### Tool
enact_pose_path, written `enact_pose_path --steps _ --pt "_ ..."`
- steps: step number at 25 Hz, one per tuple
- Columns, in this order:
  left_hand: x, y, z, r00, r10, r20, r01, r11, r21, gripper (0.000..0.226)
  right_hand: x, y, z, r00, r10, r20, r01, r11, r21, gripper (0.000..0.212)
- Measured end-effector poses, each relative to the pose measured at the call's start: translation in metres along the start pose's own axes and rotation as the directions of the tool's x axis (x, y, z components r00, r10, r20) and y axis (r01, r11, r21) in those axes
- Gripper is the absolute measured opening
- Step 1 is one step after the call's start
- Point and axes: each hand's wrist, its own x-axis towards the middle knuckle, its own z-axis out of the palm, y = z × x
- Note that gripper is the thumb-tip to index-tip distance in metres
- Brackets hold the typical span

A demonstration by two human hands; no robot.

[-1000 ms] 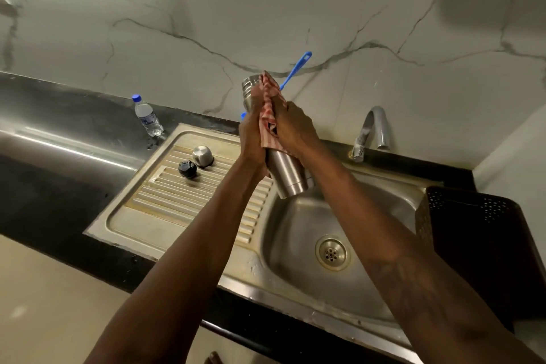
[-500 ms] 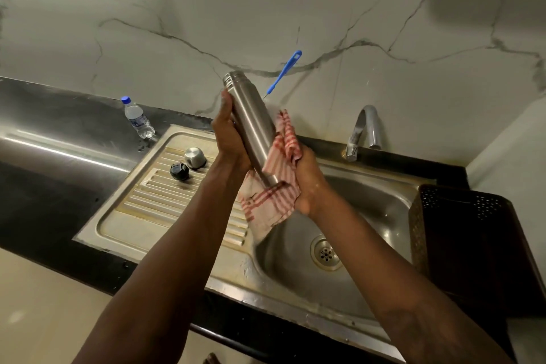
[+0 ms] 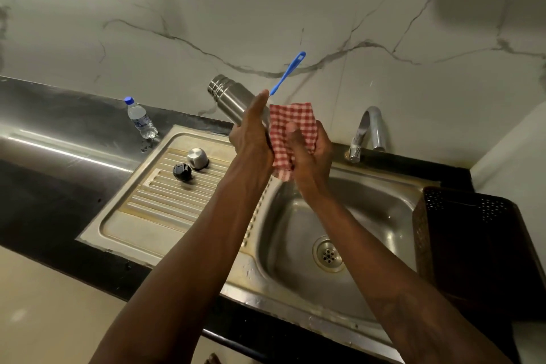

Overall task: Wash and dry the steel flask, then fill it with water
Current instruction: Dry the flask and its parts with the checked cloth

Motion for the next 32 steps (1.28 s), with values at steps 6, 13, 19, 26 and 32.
enact_pose_path --steps 6,13,19,26,32 --pt "-0.009 -0.019 -0.014 0.944 -0.020 0.328 0.127 0.943 -0.307 0.057 0.023 -0.016 0.008 0.977 0.214 -0.007 -0.191 0.886 0.423 0.076" --pt "-0.020 0.005 -0.004 0.936 0.133 0.326 -0.036 0.958 -0.285 0.040 0.019 -0.017 0.023 0.784 0.607 -0.127 -0.431 0.680 0.594 0.038" --pt "-0.017 0.008 0.003 0.953 0.138 0.271 -0.059 0.958 -0.281 0.041 0.000 -0.020 0.034 0.985 0.001 -0.174 0.062 0.933 0.354 0.034" --pt "-0.016 0.015 -0.019 0.890 0.123 0.438 -0.091 0.991 -0.093 0.030 0.020 -0.035 0.017 0.966 0.253 -0.058 -0.255 0.966 -0.034 0.036" --pt "-0.005 -0.002 -0.036 0.867 0.030 0.498 -0.302 0.827 0.475 0.064 0.041 -0.033 0.003 0.996 0.071 0.057 -0.090 0.862 0.499 0.060"
